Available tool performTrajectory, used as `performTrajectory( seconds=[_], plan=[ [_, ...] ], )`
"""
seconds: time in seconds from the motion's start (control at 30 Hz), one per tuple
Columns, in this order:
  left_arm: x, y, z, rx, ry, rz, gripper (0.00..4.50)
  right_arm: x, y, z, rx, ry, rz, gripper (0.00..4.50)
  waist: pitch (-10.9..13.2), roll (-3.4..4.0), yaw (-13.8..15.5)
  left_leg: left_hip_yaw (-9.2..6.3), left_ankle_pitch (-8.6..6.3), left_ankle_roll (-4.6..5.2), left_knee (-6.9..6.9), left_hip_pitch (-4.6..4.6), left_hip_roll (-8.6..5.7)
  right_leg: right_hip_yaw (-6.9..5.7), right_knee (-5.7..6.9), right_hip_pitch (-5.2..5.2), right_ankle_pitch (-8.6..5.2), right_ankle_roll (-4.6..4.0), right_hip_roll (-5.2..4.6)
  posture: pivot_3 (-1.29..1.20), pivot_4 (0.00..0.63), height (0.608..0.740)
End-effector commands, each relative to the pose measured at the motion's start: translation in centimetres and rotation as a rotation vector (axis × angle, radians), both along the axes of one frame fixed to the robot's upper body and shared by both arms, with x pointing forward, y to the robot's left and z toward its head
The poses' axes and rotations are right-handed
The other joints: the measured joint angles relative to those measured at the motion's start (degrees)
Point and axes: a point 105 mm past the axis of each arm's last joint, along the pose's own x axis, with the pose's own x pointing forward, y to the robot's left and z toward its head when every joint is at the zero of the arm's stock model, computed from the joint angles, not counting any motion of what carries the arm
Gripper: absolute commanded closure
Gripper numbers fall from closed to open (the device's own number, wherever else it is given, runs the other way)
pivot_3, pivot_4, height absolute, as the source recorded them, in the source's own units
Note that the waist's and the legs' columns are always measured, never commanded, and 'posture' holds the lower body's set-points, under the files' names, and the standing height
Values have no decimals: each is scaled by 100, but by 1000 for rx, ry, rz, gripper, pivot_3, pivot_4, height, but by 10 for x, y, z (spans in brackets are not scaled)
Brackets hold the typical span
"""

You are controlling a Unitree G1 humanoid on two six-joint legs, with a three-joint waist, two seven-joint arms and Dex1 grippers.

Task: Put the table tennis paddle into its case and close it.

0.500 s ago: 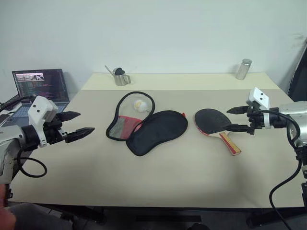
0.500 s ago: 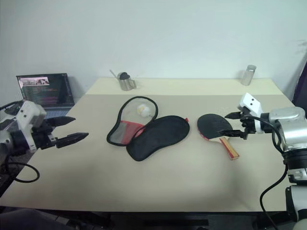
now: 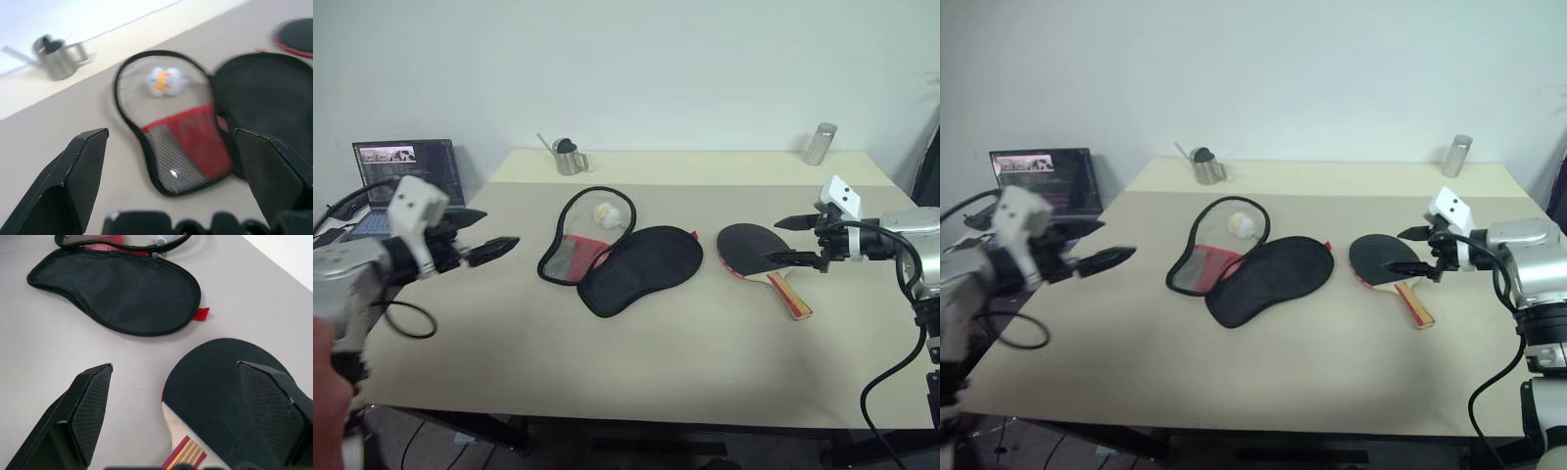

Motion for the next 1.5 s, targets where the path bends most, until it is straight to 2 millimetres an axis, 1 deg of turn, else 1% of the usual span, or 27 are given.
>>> performTrajectory(
  seconds=[0.03, 0.17, 0.23, 0.33, 0.4, 0.57, 0.77, 0.87, 1.0, 1.17, 1.27, 1.3, 1.43, 1.5],
  plan=[
    [27, 6, -14, 20, 53, 169, 0, -4, -3, 14, -8, -56, 0, 41, 2, -4, 4, 1, 0, 0, 0, -1, -1, 1, -1, -2, 0, 0, 0, 0, 150, 740],
    [49, -3, -41, 13, 128, 240, 0, -7, -2, 10, -15, -46, -5, 41, 5, -11, -54, 5, 0, 0, 0, -10, -1, 4, -1, -13, 0, 1, 0, 0, 150, 740],
    [56, -12, -53, 11, 168, 243, 0, -9, -2, 11, -14, -41, -1, 41, 5, -12, -89, 7, 0, 0, 0, -11, -1, 5, 0, -16, 0, 1, -1, 0, 150, 740],
    [64, -16, -70, 10, 212, 296, 0, -8, -4, 10, -25, -41, -14, 41, 6, -13, -92, 8, 0, 0, 0, -11, -1, 5, 1, -15, 0, 2, -1, 0, 150, 740],
    [66, -18, -81, 22, 236, 324, 0, -11, -3, 10, -28, -40, -14, 41, 6, -14, -91, 8, 0, 0, 2, -10, -1, 5, 4, -15, 1, 2, -1, 0, 150, 740],
    [68, -35, -109, 18, 305, 336, 0, -15, -7, 14, -31, -46, -29, 41, 3, -18, -60, 9, 0, -1, 5, -9, -4, 5, 6, -13, 1, 4, -4, 0, 150, 740],
    [69, -51, -122, -2, 340, 314, 0, -19, -12, 16, -36, -53, -48, 41, -2, -21, 30, 7, 1, -2, 10, 5, -4, 4, 12, 3, 3, 8, -4, 0, 150, 740],
    [70, -58, -122, -37, 343, 305, 555, -20, -13, 18, -32, -63, -57, 0, -3, -21, 68, 7, 2, -3, 11, 5, -5, 5, 12, 4, 3, 9, -4, 0, 150, 740],
    [69, -65, -126, -118, 371, 308, 1876, -22, -16, 17, -37, -68, -70, 0, -4, -21, 88, 5, 2, -3, 13, 5, -5, 2, 12, 5, 3, 10, -4, 0, 150, 740],
    [67, -64, -129, -234, 393, 360, 3494, -23, -18, 20, -37, -81, -85, 0, -4, -21, 87, 6, 2, -3, 13, 4, -6, 4, 9, 6, 3, 10, -5, 0, 150, 740],
    [69, -60, -114, -315, 326, 410, 4453, -23, -20, 20, -41, -87, -93, 0, -4, -21, 88, 5, 2, -4, 13, 4, -6, 4, 8, 5, 3, 10, -5, 0, 150, 740],
    [69, -60, -111, -323, 313, 416, 4481, -24, -20, 20, -42, -88, -95, 0, -4, -21, 92, 2, 2, -4, 14, 2, -6, 3, 8, 5, 4, 11, -6, 0, 150, 740],
    [64, -68, -87, -348, 197, 418, 4481, -23, -22, 20, -49, -91, -102, 0, -3, -22, 92, 2, 2, -4, 18, -2, -6, 5, 5, 4, 4, 11, -6, 0, 150, 740],
    [62, -59, -74, -299, 85, 495, 4481, -22, -22, 20, -49, -93, -102, 0, -1, -26, 92, 0, 2, -4, 19, -5, -5, 3, 4, 2, 4, 11, -6, 0, 150, 740]
  ],
)
